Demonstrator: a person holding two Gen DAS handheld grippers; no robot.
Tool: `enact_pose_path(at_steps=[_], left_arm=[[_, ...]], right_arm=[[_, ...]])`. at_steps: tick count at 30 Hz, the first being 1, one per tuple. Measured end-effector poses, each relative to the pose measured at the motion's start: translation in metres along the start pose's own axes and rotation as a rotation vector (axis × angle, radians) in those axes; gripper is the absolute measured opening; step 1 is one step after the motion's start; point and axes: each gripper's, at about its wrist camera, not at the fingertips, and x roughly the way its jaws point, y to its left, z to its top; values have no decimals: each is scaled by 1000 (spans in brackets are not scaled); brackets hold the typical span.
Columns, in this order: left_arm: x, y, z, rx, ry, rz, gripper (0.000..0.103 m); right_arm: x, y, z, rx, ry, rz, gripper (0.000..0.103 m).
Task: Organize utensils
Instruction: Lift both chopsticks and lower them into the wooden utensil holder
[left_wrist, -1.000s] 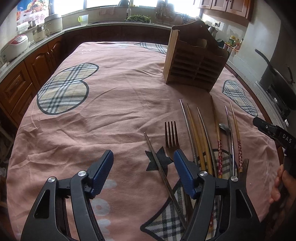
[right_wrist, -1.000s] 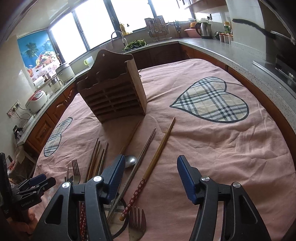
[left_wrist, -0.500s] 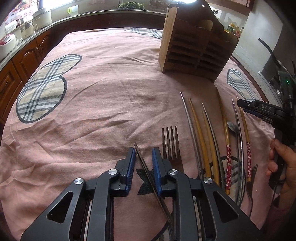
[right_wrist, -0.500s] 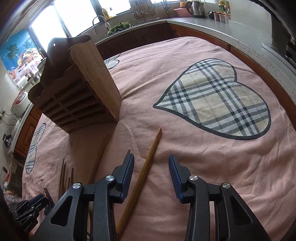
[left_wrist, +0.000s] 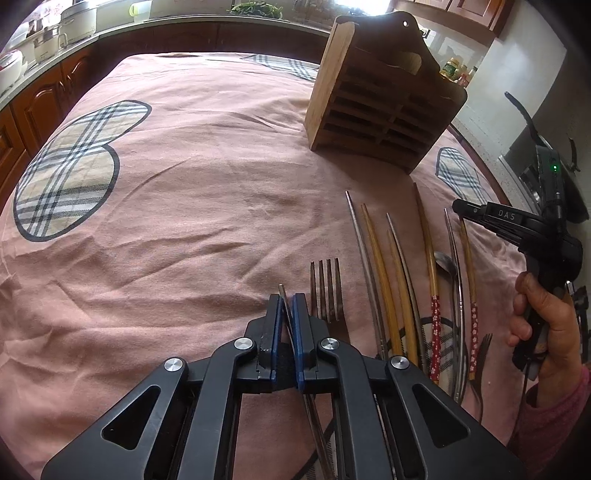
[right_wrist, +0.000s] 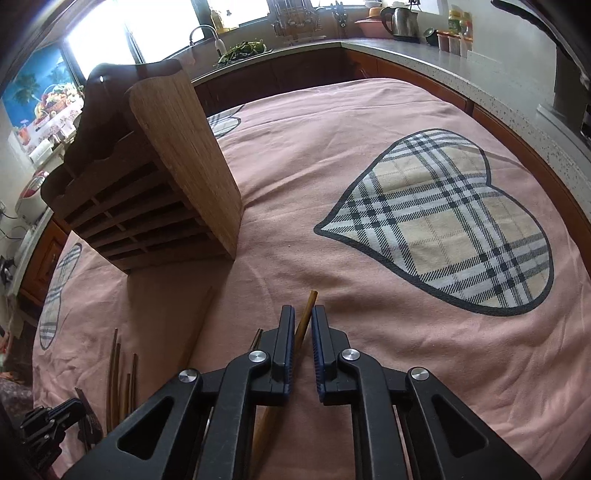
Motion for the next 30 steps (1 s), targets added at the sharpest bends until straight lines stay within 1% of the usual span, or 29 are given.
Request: enact_pose_path(at_steps=[4,10,14,22,30], left_arm=[[-20,-2,1,2,-36,-28,5],[-58,-12,4,26,-109,-73,4],[-83,-17,4,47,-152,-96,4],[-127,-20,6,56,-253,-132,3],[-151,-18,1,58,-314,-141,3]], right_arm=[[-28,8,-5,25,-31,106,7],[-79,29,-11,-15,-100,201,5],[-104,36,-13,-33,-136,251,5],[-142,44,-19,-56,-200,295,5],[-172,55,-20,-83,-259,324,5]])
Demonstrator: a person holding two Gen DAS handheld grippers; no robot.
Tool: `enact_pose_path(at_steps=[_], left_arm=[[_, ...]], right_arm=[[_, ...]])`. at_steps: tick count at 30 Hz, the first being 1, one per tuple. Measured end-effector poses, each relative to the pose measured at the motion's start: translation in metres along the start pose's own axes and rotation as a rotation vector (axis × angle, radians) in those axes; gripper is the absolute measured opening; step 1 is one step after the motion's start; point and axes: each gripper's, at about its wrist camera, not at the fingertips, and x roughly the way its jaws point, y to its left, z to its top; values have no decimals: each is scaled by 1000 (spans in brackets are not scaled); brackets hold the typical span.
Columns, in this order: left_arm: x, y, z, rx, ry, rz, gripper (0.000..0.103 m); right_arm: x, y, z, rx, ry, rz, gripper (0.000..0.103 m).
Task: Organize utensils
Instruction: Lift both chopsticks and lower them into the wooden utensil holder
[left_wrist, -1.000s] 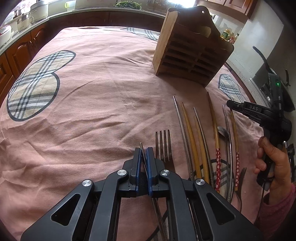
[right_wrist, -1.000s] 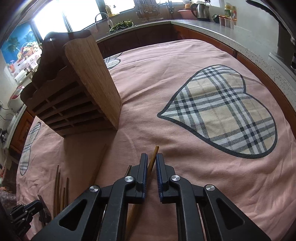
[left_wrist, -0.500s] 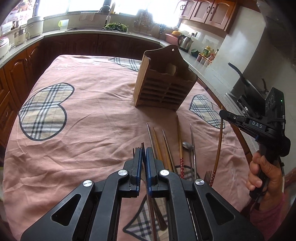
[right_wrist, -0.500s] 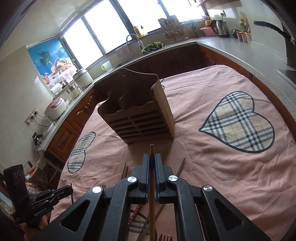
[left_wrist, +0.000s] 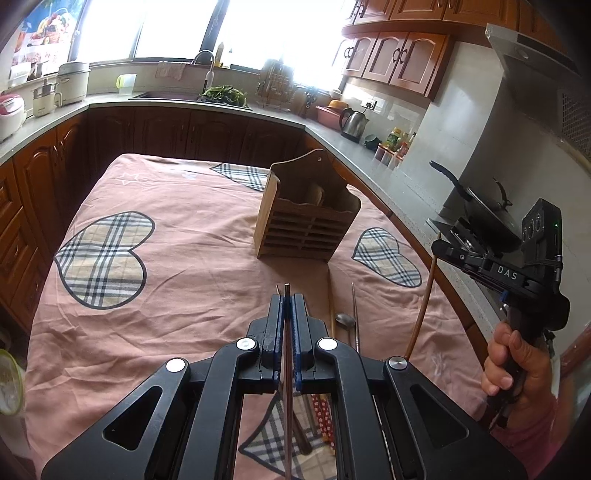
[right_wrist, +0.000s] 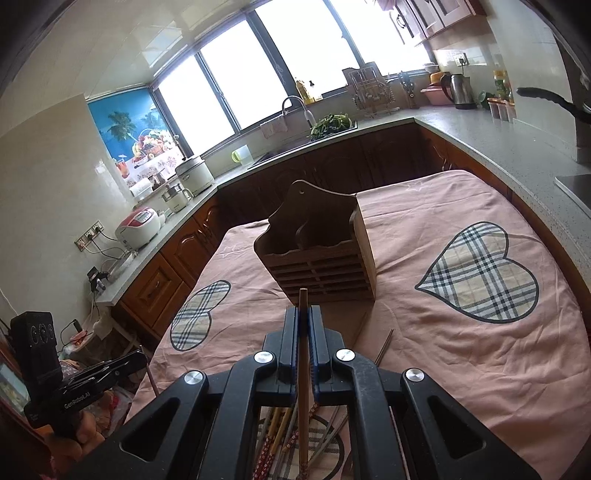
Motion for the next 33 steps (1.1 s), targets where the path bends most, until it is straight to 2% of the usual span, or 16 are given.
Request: enact_pose_path(at_steps=[8,16,24,33], left_arm=[[-18,1,8,-24,-86,-13,3],[-18,3,35,-49,-171,-22,3],[-12,-1,83,-31,-250,-30,3],[3,-7,150,-23,-369,-27,3]], right_arm=[[-15,12,4,-29,-81,-4,5],[-11,8,12,-28,-181,-20,5],[8,-4,39,9,-233,-27,5],[22,-14,96,40,-391,-25,5]])
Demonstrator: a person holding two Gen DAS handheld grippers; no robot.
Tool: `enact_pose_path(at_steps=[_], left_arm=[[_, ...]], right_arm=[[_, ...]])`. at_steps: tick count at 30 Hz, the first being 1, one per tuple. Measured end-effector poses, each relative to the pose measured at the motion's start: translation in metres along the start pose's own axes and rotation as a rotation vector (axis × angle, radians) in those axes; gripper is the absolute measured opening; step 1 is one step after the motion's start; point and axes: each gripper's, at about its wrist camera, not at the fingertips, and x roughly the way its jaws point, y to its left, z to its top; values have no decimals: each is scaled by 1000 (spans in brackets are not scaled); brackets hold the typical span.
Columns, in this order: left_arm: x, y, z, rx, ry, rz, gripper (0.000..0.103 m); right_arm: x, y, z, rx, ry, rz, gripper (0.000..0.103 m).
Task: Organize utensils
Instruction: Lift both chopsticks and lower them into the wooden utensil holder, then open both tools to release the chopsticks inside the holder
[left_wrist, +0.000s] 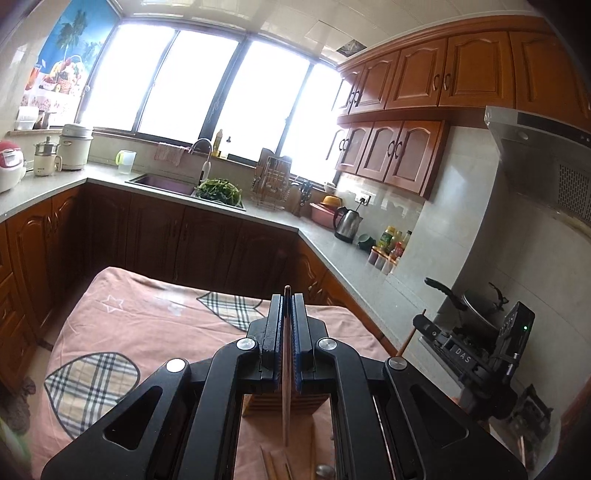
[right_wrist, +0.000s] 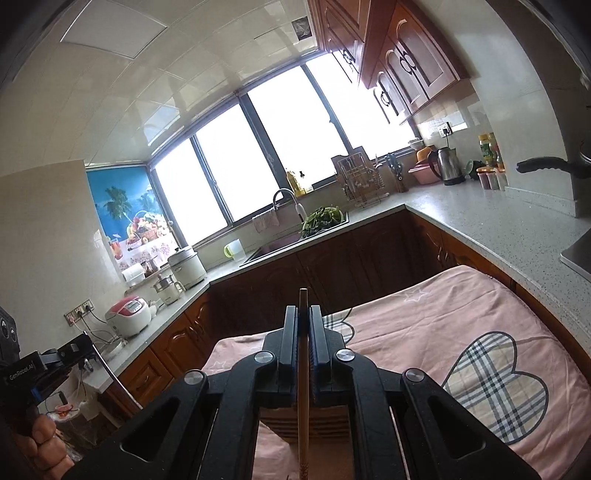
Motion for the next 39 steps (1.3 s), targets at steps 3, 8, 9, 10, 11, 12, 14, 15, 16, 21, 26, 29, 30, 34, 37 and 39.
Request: enact_pose_path(at_steps=[3,8,9,10,11,12,14,15,16,21,26,29,30,34,37,39], left_arm=[[19,1,14,-7,-23,3,3],[53,8,29,-21,-65,34,3],[60,10,31,-27,-76,34,3],[67,11,31,-30,-85,37,3],[74,12,32,-30,-93,51,3],[81,13,30,-26,-99,65,3],[97,14,22,-18,-102,93,3],[105,15,16,-15,-97,105,3],[113,17,10,-17,-90,109,3],[141,29,-22,-54,-52,130,3],[153,31,-43,-65,-27,144,3],[158,31,-52,-64,-4,149,4],[160,32,-54,-65,8,146,4],[162,33,-56,-60,27,154,4],[163,34,-54,-65,46,148,4],[163,33,-53,-57,54,152,4]], right_arm=[[14,-4,16,13,-55,-7,5],[44,-11,37,20,-105,-31,5],[50,-12,40,23,-113,-31,5],[55,-13,41,22,-120,-38,5],[60,-13,42,14,-127,-47,5],[65,-13,40,-1,-135,-59,5],[74,-15,32,-20,-138,-73,5],[78,-15,27,-25,-135,-78,5],[83,-16,22,-34,-136,-85,5],[97,-25,-11,-50,-135,-109,5],[104,-30,-31,-63,-105,-131,5],[108,-34,-38,-51,-70,-135,6],[109,-36,-40,-43,-55,-134,6],[109,-45,-43,-13,-23,-118,6],[110,-43,-40,-8,0,-119,8],[111,-45,-38,11,19,-112,11]])
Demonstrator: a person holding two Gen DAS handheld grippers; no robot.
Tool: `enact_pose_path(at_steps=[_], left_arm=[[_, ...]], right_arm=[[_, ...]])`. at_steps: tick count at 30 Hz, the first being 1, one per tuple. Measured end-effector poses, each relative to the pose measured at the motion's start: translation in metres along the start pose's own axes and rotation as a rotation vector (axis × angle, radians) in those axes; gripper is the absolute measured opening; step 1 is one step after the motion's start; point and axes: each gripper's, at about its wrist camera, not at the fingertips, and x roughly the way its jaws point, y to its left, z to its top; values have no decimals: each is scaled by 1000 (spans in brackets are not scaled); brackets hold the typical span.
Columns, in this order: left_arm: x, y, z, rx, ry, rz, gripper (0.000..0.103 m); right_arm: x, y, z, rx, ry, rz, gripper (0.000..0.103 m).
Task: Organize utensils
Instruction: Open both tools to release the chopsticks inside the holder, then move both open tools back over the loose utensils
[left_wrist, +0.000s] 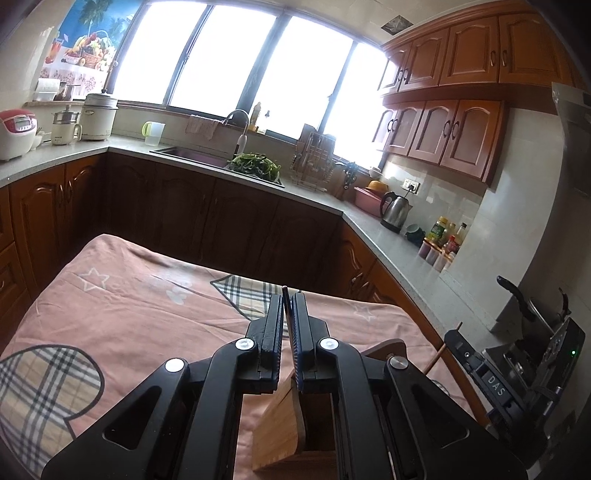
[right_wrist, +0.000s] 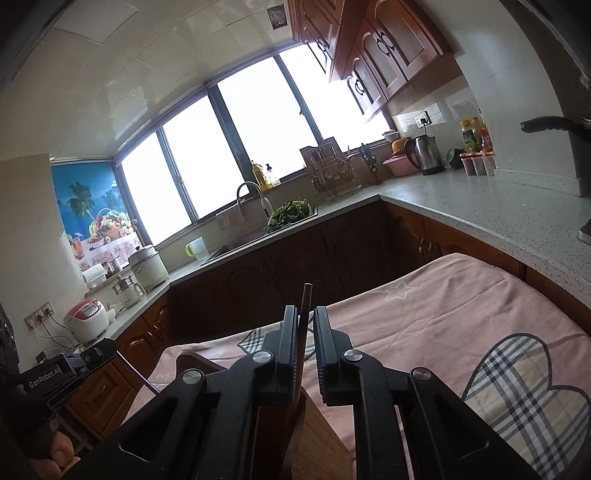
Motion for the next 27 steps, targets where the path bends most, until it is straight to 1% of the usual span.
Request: enact_pose_path(at_steps=[2,3,4,5,6,7,8,9,10,11,12,13,14,16,18,22,27], left_arm=[[-1,0,0,1,4,2,5],[-2,0,1,0,7,7,7],[-3,1,1,-2,8,15,16],[-4,2,2,-8,8,21,23],[-7,3,2,-17,3,21,41],[-10,5,2,-22,-4,25,51],[-13,5,2,-22,-7,32,53],[-17,5,2,-23,-6,31,54],[-20,6,2,-23,-1,28,61],[-23,7,1,-25,9,33,69],[-27,9,-1,-30,17,46,83],[-32,12,-2,-37,21,54,88],[-37,15,-4,-42,26,53,89],[-44,20,-9,-45,60,67,94],[-52,25,-15,-46,101,80,94],[-70,32,-33,-40,167,90,94],[-96,36,-58,-39,219,80,94]], right_arm=[[-1,-1,0,16,10,5,13],[-1,-2,1,19,16,-1,16],[-2,-3,1,22,22,-7,19],[-3,-3,2,29,25,-5,29],[-5,-5,3,41,27,0,45],[-8,-7,3,51,28,4,53],[-10,-8,4,57,28,-2,63],[-14,-9,5,63,27,-9,68],[-17,-11,6,71,29,-12,69],[-21,-13,6,84,35,-9,74],[-24,-16,6,105,47,-3,81],[-27,-20,6,133,62,8,84],[-32,-24,6,161,74,23,89],[-43,-29,4,193,94,36,90],[-56,-33,2,201,109,25,90],[-83,-35,-6,174,136,2,91],[-114,-36,-20,160,169,-7,91]])
